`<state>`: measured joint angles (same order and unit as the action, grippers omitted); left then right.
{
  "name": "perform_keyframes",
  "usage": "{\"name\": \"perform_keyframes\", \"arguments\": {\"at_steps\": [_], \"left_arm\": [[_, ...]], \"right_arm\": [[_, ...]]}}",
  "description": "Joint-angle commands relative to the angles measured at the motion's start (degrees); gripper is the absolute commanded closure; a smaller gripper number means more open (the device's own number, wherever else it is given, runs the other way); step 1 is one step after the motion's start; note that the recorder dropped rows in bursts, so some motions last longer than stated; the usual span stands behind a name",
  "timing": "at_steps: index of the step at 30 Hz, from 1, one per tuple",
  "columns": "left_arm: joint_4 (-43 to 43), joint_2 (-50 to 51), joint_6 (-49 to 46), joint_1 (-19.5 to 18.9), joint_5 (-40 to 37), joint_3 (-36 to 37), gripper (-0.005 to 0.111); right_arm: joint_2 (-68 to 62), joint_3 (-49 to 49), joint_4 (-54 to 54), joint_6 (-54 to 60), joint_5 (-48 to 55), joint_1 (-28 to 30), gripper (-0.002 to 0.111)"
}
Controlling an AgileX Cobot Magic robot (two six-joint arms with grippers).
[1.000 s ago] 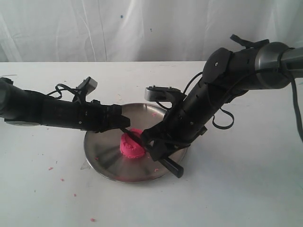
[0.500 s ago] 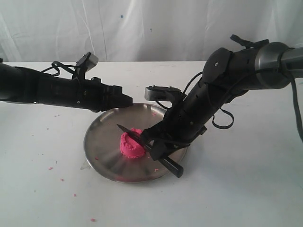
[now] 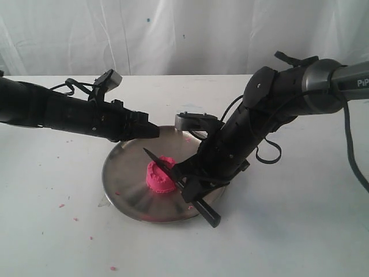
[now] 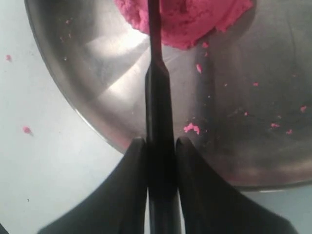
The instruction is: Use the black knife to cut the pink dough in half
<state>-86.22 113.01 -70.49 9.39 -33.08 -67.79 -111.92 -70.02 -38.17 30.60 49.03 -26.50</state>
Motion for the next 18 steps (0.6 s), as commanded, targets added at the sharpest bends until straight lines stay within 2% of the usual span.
{"name": "perform_keyframes", "arguments": {"at_steps": [1, 5, 12, 18], "left_arm": [[0.0, -0.6, 0.2, -0.1, -1.0, -0.2, 0.107], [1.1, -0.6, 0.4, -0.1, -1.2, -0.2, 0.107], [7.2, 0.0, 6.8, -0.1, -1.5, -0.2, 0.107], [7.5, 1.5, 7.3, -0.1, -2.7, -0.2, 0.107]], "right_arm": [[-0.3, 0.1, 0.3, 0.3, -0.1, 0.3, 0.108], [-0.3, 0.1, 0.3, 0.3, -0.1, 0.3, 0.108], [-0.3, 0.1, 0.3, 0.3, -0.1, 0.3, 0.108], [-0.3, 0.1, 0.3, 0.3, 0.2, 0.3, 0.108]]}}
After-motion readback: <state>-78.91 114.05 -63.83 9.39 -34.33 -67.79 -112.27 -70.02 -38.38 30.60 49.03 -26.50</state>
